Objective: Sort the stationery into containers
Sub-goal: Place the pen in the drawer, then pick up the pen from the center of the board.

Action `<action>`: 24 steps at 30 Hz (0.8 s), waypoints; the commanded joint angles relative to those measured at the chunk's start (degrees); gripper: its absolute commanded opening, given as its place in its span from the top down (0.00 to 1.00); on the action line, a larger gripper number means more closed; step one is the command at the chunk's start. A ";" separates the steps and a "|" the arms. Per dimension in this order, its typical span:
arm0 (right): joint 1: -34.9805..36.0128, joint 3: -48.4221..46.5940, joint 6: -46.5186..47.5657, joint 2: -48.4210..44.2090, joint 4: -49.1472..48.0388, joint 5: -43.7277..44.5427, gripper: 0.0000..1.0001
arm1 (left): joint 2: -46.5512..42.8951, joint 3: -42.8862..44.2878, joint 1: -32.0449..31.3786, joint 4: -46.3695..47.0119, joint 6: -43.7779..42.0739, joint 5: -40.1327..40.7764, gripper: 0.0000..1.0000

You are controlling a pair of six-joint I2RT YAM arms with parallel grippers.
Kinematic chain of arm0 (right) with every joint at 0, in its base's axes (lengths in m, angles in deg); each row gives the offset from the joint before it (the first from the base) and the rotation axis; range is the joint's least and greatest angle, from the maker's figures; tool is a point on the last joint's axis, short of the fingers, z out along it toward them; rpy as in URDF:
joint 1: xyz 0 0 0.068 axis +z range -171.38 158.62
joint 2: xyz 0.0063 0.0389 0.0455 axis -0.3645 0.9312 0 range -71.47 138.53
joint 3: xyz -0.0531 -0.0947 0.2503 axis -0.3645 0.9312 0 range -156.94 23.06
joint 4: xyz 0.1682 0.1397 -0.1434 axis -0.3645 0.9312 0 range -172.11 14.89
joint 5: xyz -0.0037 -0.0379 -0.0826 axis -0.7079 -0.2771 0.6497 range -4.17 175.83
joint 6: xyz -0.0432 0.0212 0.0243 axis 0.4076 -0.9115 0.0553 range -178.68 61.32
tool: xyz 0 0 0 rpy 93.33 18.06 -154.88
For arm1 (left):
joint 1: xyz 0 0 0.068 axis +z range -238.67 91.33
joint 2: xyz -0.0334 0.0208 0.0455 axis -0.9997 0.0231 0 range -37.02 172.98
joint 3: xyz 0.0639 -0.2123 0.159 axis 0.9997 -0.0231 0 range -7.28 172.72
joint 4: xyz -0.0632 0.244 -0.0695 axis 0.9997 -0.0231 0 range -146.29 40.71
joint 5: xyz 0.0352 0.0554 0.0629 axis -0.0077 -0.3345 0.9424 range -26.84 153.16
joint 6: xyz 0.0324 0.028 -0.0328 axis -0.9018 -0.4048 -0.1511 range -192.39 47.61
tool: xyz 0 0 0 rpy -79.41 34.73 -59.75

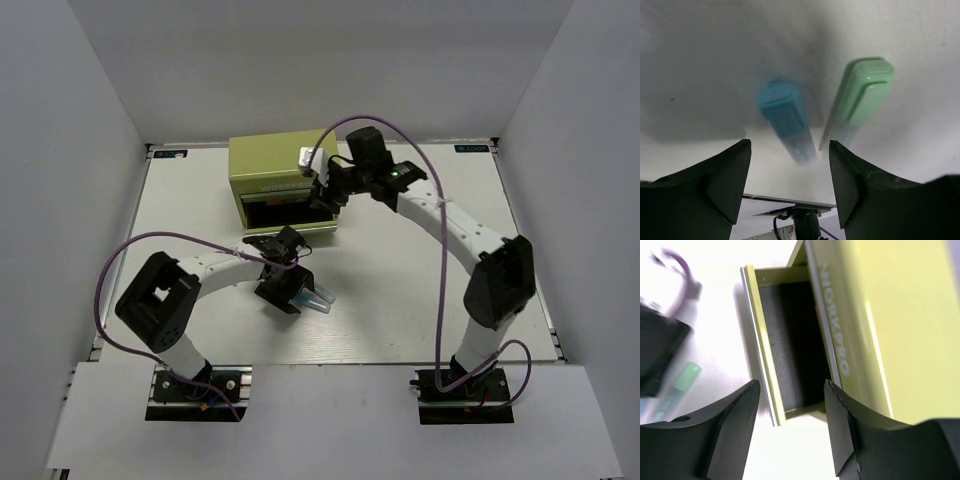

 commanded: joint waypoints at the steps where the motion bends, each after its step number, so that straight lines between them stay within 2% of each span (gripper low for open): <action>1: -1.81 4.59 -6.43 -6.78 -4.29 -4.43 0.40 | 2.75 4.38 -1.16 -2.83 2.62 2.24 0.27; 3: -2.95 9.23 -7.49 -9.34 -5.51 -4.53 0.40 | 4.85 5.53 -1.78 -3.61 2.63 2.25 0.27; 7: -4.27 17.23 -8.46 -14.87 -7.80 -4.97 0.40 | 6.80 6.15 -2.31 -5.64 3.15 2.78 0.33; 11: -6.21 21.73 -10.30 -19.00 -9.39 -5.23 0.40 | 6.80 6.15 -2.92 -8.89 3.15 3.47 0.43; 17: -8.23 25.43 -13.03 -21.12 -10.97 -6.90 0.40 | 7.86 6.15 -3.45 -10.92 3.15 4.01 0.49; 21: -9.02 27.97 -13.73 -22.09 -11.15 -7.69 0.40 | 7.86 6.15 -3.45 -11.44 1.84 4.70 0.64; 24: -9.46 30.95 -12.51 -23.58 -10.45 -7.61 0.38 | 4.00 6.15 -3.98 -10.57 -0.18 7.51 0.73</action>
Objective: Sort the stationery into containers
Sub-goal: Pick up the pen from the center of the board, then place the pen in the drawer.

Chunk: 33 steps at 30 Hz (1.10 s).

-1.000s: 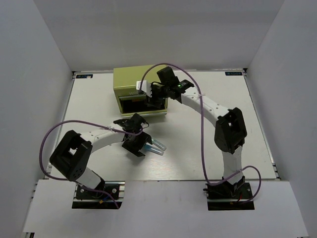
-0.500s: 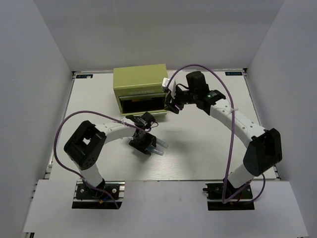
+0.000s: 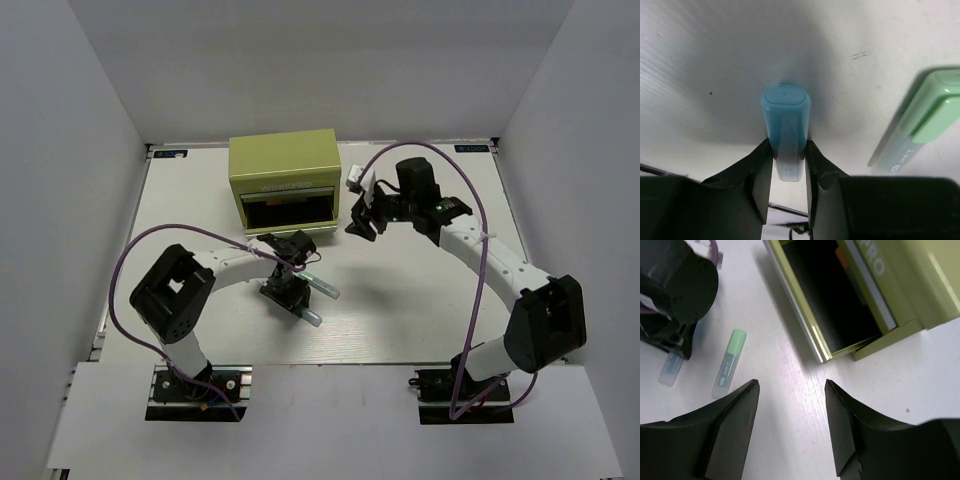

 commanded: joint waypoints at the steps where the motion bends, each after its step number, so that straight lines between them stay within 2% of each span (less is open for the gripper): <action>1: -0.39 3.29 -0.20 -2.62 -1.07 -1.83 0.38 | -3.74 0.23 -0.57 -0.43 -2.41 6.40 0.73; 6: -0.39 9.17 0.68 -5.08 -1.42 -2.10 0.37 | -12.78 -1.53 -0.57 6.24 -6.36 12.54 0.78; 9: -0.65 11.20 0.42 -5.78 -1.51 -2.01 0.37 | -15.79 -2.06 0.74 10.63 -8.13 16.32 0.84; 12: -0.48 12.96 0.68 -6.31 -1.60 -2.10 0.37 | -17.81 -1.36 1.27 12.23 -8.13 21.96 0.86; 17: -0.48 15.07 1.73 -7.02 -2.04 -1.13 0.37 | -17.82 -0.30 2.77 18.20 -5.42 24.34 0.86; 25: -0.48 16.92 2.79 -8.25 -1.60 0.10 0.37 | -13.69 -0.92 6.29 36.55 5.22 23.73 0.87; 33: -0.57 18.33 2.70 -9.39 -1.95 0.71 0.37 | -8.16 3.12 9.97 40.53 11.03 23.20 0.87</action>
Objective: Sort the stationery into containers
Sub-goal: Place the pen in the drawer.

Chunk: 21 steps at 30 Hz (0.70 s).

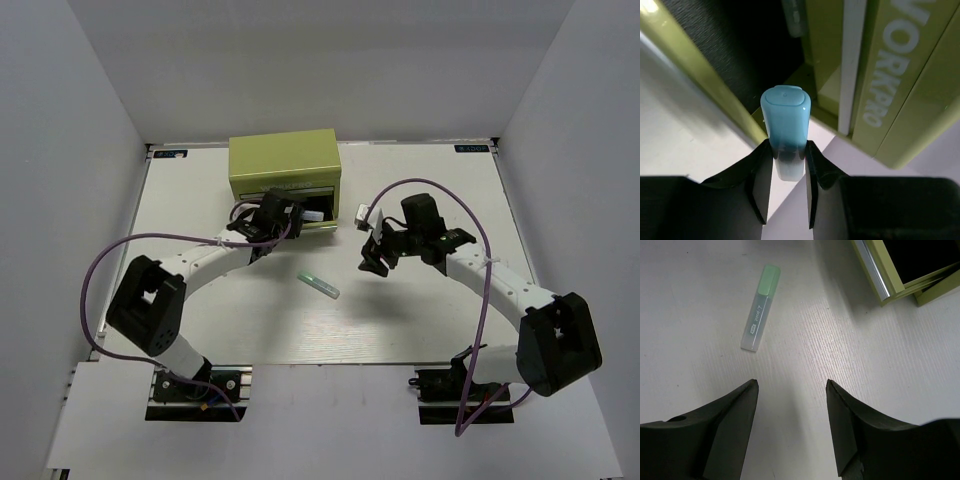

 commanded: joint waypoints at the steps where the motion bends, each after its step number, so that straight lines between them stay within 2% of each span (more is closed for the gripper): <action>1: -0.08 0.30 0.41 -1.63 -1.16 0.08 0.37 | 1.53 3.17 1.28 3.71 4.42 1.17 0.86; 4: -0.08 0.12 0.67 -1.46 -1.34 0.43 0.37 | 3.29 4.66 2.60 4.32 4.43 1.17 0.78; 5: -0.26 0.12 0.76 -1.37 -1.08 0.34 0.37 | 4.34 4.67 3.12 4.32 4.43 0.64 0.68; 8: -0.17 -0.14 1.02 -1.11 -1.08 0.17 0.37 | 6.10 6.68 3.83 4.93 4.43 -0.84 0.57; 9: -0.08 -0.14 1.11 -0.58 -0.81 0.17 0.37 | 6.11 6.69 3.83 4.94 4.43 -1.38 0.47; 12: -0.08 -0.41 2.08 0.47 -0.55 -0.10 0.36 | 6.11 6.69 4.36 5.55 4.43 -2.70 0.38; 21: 2.11 -4.97 2.70 7.24 -0.46 -2.29 0.34 | 3.04 5.55 4.36 6.70 -2.15 -7.79 0.33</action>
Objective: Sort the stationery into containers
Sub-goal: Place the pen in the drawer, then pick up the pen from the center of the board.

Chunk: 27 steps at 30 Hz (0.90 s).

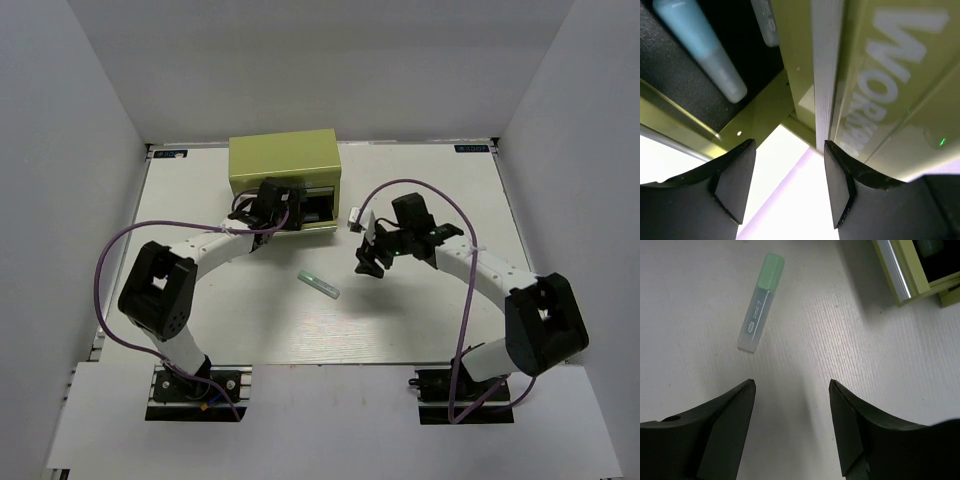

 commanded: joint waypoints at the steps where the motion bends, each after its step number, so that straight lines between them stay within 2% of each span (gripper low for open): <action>1: 1.98 -4.12 0.44 3.30 -0.66 -1.29 0.33 | -4.55 1.15 0.07 0.93 -7.15 -4.07 0.33; 3: 3.56 -5.61 -0.35 5.86 -0.74 -0.94 0.33 | -7.27 1.15 0.07 0.40 -12.17 -6.01 0.33; 4: 4.87 -7.10 -0.61 6.39 -0.74 -0.06 0.33 | -8.32 0.54 0.07 0.40 -19.85 -8.81 0.33; 6: 6.81 -8.25 -2.37 9.99 -0.83 1.70 0.33 | -12.17 -0.25 0.07 -0.03 -27.62 -13.20 0.31; 7: 8.73 -9.56 -3.15 11.82 -0.75 2.14 0.33 | -13.77 -0.95 0.07 -1.17 -35.23 -14.10 0.30; 11: 12.26 -10.63 -6.93 16.31 -2.49 4.33 0.33 | -24.57 -7.62 0.07 -9.52 -46.63 -12.98 0.24; 16: 15.77 -11.86 -12.38 20.62 -4.43 8.29 0.32 | -40.48 -16.41 0.07 -25.31 -47.62 -0.43 0.13; 18: 16.48 -11.95 -13.44 21.51 -5.05 10.48 0.32 | -46.96 -17.83 0.07 -28.76 -46.74 2.83 0.09; 24: 19.47 -14.58 -15.20 25.81 -5.84 17.86 0.32 | -55.61 -19.24 0.07 -39.76 -41.91 7.42 0.06; 27: 20.18 -14.41 -14.94 27.04 -5.84 20.41 0.41 | -57.29 -19.77 0.07 -43.19 -39.55 8.13 0.06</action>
